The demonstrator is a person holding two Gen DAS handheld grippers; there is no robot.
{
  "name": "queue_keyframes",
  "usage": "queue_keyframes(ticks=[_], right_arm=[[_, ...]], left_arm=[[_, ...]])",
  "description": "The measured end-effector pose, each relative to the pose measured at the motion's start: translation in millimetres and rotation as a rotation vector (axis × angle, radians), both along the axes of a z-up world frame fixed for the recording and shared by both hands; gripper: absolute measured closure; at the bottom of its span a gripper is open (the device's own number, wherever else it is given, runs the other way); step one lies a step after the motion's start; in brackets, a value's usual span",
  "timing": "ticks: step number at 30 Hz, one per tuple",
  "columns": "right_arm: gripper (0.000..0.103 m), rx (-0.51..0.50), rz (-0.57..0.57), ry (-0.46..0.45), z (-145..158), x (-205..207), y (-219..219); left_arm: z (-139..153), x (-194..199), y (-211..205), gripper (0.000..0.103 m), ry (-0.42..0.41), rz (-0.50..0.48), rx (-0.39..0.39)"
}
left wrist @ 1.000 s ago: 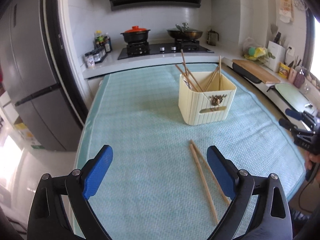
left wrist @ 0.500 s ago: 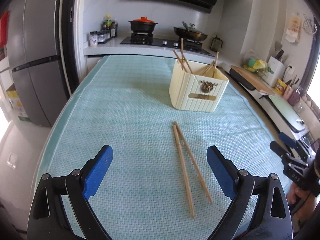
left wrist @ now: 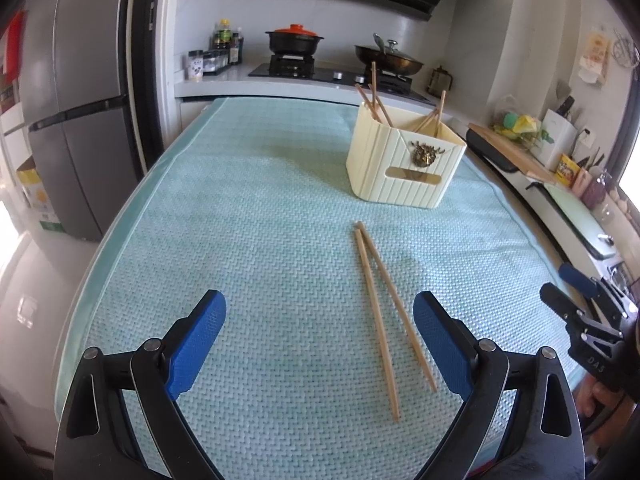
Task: Organize utensils
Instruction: 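Move both tools back toward the last two chopsticks on the towel, then close the right tool on one chopstick while the left tool grasps the other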
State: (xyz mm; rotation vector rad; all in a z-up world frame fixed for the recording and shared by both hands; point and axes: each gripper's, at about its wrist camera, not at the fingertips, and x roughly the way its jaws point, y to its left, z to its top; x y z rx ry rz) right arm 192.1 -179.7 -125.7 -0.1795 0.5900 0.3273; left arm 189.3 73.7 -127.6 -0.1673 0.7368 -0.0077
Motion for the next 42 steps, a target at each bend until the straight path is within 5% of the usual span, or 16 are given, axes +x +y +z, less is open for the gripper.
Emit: queue_keyframes(ticks=[7,18,22,29,32,35,42], right_arm=[[0.043,0.010,0.002,0.011,-6,-3,1],[0.043,0.033,0.069,0.150,-29,23,26],[0.066,0.036,0.165,0.202,-34,41,58],[0.079,0.007,0.262,0.350,-61,78,113],[0.084,-0.058,0.235,0.391,-81,79,122],[0.095,-0.112,0.195,0.327,-82,71,121],[0.096,-0.062,-0.009,0.335,-77,63,65]], left_arm=[[-5,-2,-1,0.008,0.012,0.007,0.015],[-21,5,-2,0.008,0.056,0.007,0.041],[-22,2,4,0.008,0.060,0.026,0.031],[-23,-4,12,0.008,0.064,0.053,0.026],[-26,-5,14,0.008,0.070,0.058,0.030],[-29,-2,14,0.008,0.083,0.053,0.025],[-33,3,1,0.008,0.089,0.014,0.026]])
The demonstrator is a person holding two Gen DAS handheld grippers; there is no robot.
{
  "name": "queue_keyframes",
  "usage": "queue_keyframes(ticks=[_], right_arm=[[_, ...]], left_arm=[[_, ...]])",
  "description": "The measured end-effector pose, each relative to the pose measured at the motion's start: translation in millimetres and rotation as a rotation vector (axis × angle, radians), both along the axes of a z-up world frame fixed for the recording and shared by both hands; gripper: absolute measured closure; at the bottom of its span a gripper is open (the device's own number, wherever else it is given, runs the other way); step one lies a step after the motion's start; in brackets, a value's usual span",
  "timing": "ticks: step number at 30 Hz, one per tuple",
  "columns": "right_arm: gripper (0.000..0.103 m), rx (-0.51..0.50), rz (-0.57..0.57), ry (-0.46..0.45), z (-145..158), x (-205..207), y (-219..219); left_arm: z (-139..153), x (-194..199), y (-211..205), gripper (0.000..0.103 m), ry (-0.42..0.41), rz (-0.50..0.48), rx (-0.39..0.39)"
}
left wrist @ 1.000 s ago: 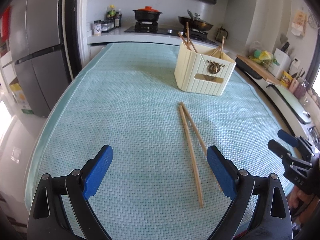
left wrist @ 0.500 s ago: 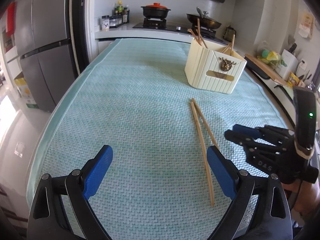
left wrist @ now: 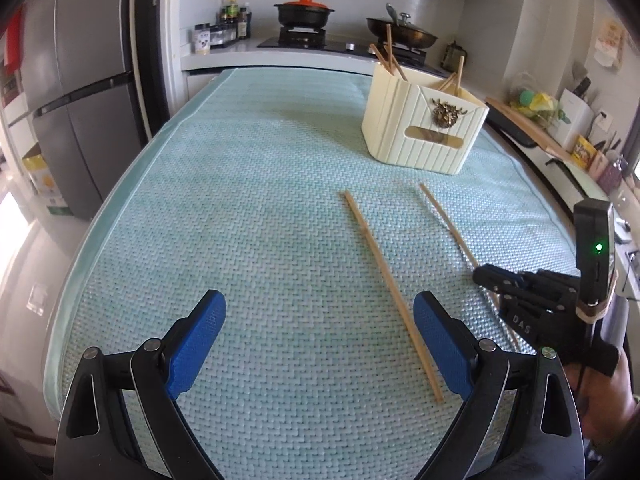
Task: Organize utensils
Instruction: 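Close the right tool on one chopstick while the left tool grasps the other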
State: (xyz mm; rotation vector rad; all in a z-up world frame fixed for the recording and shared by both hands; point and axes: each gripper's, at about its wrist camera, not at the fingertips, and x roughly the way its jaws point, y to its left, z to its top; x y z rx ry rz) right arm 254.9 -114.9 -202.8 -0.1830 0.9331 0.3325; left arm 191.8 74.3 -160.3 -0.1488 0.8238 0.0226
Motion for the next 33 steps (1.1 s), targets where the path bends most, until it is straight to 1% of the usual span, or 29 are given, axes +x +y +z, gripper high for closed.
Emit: queue_keyframes(ticks=[4,8,9,10,12,17,20,22,23,24,26,27,28,29,30,33], right_arm=[[0.096,-0.020,-0.094,0.003,1,-14,-37],[0.094,-0.002,-0.116,0.022,2,-23,-58],[0.086,0.003,-0.112,0.023,3,-25,-60],[0.072,0.014,-0.108,0.018,5,-26,-63],[0.062,0.040,-0.091,0.004,10,-24,-64],[0.062,0.015,-0.040,0.025,9,1,-55],[0.062,-0.007,-0.012,0.062,-1,16,-51],[0.066,-0.038,0.005,0.046,-2,22,-47],[0.068,-0.034,0.015,0.052,-1,27,-46],[0.072,-0.031,0.020,0.059,-1,31,-45],[0.079,-0.037,0.031,0.063,-1,41,-41],[0.081,-0.034,0.036,0.065,-1,45,-40],[0.081,-0.032,0.040,0.069,-2,50,-38],[0.081,-0.032,0.045,0.070,-2,56,-36],[0.081,-0.031,0.053,0.073,-2,62,-34],[0.082,-0.035,0.079,0.076,-2,80,-28]], left_arm=[[-5,2,-5,0.008,0.016,-0.016,0.003],[-12,8,-8,0.008,0.043,-0.027,-0.016],[-13,10,-8,0.008,0.050,-0.032,-0.026],[-13,13,-10,0.008,0.058,-0.038,-0.036],[-15,21,-13,0.008,0.079,-0.056,-0.054],[-22,44,-23,0.008,0.109,-0.073,-0.082],[-30,63,-26,0.008,0.127,-0.072,-0.052],[-38,78,-26,0.010,0.154,-0.060,-0.016],[-43,86,-26,0.014,0.167,-0.058,-0.007],[-47,93,-24,0.020,0.184,-0.056,-0.003],[-52,106,-23,0.028,0.210,-0.055,-0.007],[-51,110,-25,0.028,0.199,-0.054,0.007],[-51,115,-26,0.030,0.203,-0.057,0.014],[-51,120,-28,0.035,0.208,-0.063,0.015],[-50,124,-29,0.038,0.207,-0.065,0.019],[-50,137,-33,0.042,0.214,-0.071,0.032]])
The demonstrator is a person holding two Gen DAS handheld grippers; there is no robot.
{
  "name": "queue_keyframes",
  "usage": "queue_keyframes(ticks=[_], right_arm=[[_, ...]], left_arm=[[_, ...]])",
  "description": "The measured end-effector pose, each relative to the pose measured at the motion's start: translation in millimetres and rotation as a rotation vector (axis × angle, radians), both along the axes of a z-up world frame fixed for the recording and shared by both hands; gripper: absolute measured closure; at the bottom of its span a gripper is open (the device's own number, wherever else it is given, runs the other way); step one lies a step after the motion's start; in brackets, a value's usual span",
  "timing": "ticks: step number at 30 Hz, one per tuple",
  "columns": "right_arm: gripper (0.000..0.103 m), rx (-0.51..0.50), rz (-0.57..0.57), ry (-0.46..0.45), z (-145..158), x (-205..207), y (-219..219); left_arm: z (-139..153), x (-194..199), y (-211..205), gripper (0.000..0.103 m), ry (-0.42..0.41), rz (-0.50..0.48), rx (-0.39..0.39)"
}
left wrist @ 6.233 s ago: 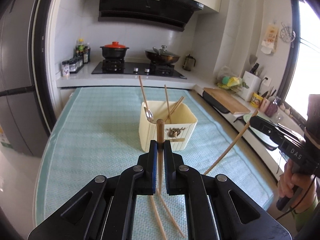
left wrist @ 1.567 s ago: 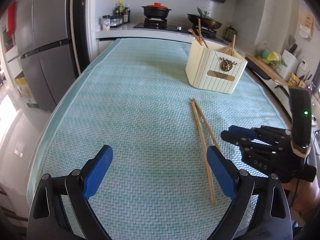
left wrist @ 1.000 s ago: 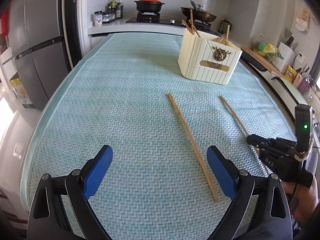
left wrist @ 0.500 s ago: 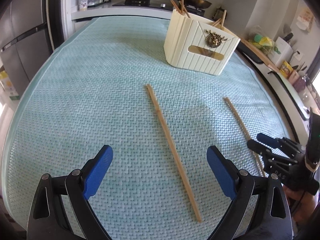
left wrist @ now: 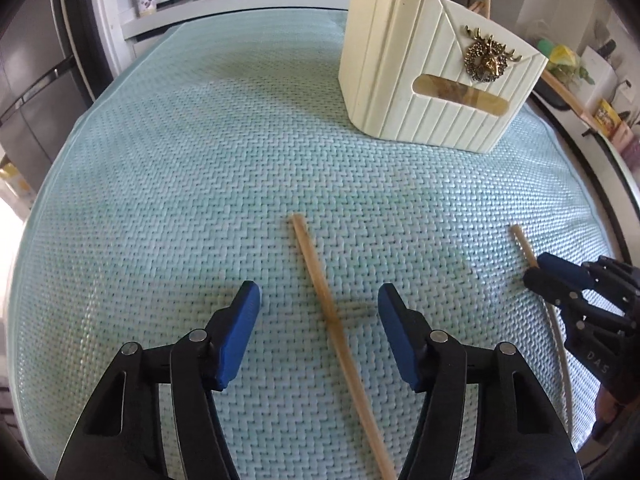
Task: Organize utensils
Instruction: 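Close the right tool on one chopstick while the left tool grasps the other, then lift the chopstick with the left tool while the right tool carries its chopstick over the holder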
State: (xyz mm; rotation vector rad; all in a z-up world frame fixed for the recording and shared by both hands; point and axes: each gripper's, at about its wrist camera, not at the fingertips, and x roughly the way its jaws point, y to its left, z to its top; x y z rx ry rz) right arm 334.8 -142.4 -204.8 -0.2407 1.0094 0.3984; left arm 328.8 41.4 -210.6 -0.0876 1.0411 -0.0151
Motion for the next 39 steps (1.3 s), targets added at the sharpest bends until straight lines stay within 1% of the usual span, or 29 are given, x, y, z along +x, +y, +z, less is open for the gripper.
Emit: queue_keyframes(ticks=[1,2,3,4,8,9,12,15,19,24,25,27,30,35,39], right_arm=[[0.083,0.001,0.008,0.004,0,6,1],[0.085,0.003,0.011,0.010,0,11,2],[0.093,0.003,0.013,0.012,0,17,4],[0.095,0.002,0.015,0.015,0,22,3],[0.096,0.022,0.015,0.024,0,36,2],[0.096,0.036,0.011,0.027,-1,39,0],[0.096,0.107,-0.006,0.032,2,46,-9],[0.096,0.183,-0.022,0.006,17,44,-18],[0.096,0.260,-0.017,-0.068,54,34,-29],[0.096,0.353,0.005,-0.155,107,17,-38],[0.096,0.365,0.010,-0.171,116,13,-38],[0.096,0.381,0.023,-0.206,134,-4,-33],[0.096,0.399,0.040,-0.253,151,-19,-37],[0.096,0.395,0.053,-0.339,173,-45,-37],[0.096,0.389,0.057,-0.415,187,-58,-38]], left_arm=[[0,3,-1,0.044,0.002,-0.004,0.006],[1,5,-2,0.052,0.003,-0.010,0.007],[1,8,-3,0.057,0.005,-0.010,0.011],[1,11,-4,0.062,0.006,-0.010,0.005],[2,15,-2,0.084,-0.005,0.000,-0.008],[1,17,-3,0.093,-0.007,-0.001,-0.017],[2,18,-1,0.097,-0.014,0.001,-0.056],[12,14,1,0.098,-0.044,0.001,-0.077],[47,1,8,0.098,-0.135,-0.001,-0.120],[101,-23,9,0.098,-0.257,-0.029,-0.142],[109,-21,12,0.098,-0.276,-0.036,-0.145],[125,-31,12,0.098,-0.315,-0.048,-0.147],[144,-41,13,0.098,-0.360,-0.061,-0.157],[166,-52,20,0.098,-0.433,-0.072,-0.175],[179,-59,21,0.099,-0.469,-0.078,-0.199]])
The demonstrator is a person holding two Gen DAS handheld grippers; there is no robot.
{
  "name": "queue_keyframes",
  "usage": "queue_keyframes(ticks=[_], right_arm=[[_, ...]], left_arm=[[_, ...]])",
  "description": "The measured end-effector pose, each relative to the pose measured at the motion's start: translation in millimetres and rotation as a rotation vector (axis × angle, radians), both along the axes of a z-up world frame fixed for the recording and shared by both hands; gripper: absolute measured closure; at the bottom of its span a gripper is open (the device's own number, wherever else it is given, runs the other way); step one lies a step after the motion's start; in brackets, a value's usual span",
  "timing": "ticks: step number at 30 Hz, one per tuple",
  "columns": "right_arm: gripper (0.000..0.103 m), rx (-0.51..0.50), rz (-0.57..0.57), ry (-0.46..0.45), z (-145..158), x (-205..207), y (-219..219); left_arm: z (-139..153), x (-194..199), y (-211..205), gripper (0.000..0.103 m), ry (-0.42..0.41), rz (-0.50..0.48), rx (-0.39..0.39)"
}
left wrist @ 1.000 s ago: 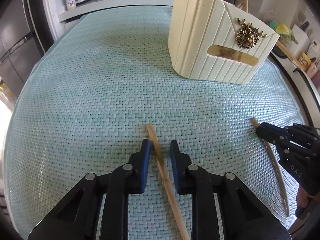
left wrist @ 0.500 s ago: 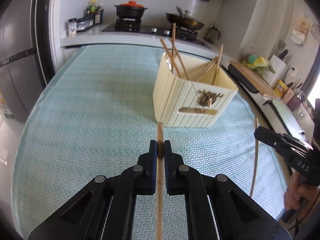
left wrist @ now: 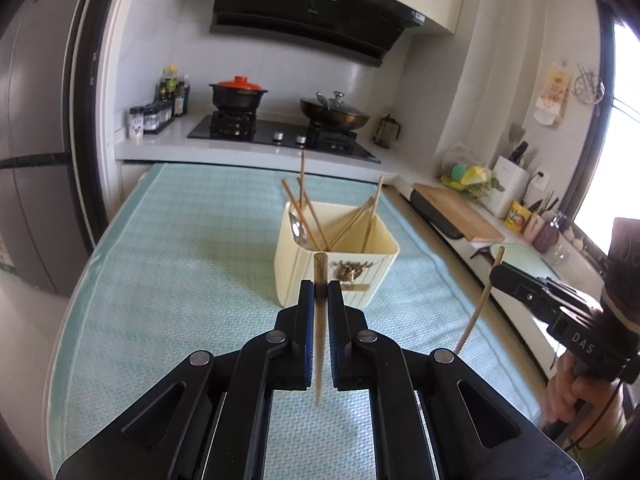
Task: Organize utensils
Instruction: 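Lift the chopstick with the left tool while the right tool carries its chopstick over the holder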
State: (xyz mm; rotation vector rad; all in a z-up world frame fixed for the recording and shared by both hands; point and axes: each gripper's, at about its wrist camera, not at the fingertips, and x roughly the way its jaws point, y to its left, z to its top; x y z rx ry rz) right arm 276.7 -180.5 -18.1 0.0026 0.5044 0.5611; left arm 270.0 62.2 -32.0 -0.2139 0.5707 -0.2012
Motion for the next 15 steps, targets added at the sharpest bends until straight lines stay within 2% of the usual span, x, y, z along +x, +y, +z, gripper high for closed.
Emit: queue_keyframes(ticks=[7,15], right_arm=[[0.096,0.020,-0.022,-0.102,20,-15,2],[0.096,0.033,-0.033,-0.130,25,-19,2]], left_arm=[[12,-11,-3,0.099,-0.035,-0.021,-0.011],[23,-16,-6,0.099,-0.055,-0.038,-0.012]])
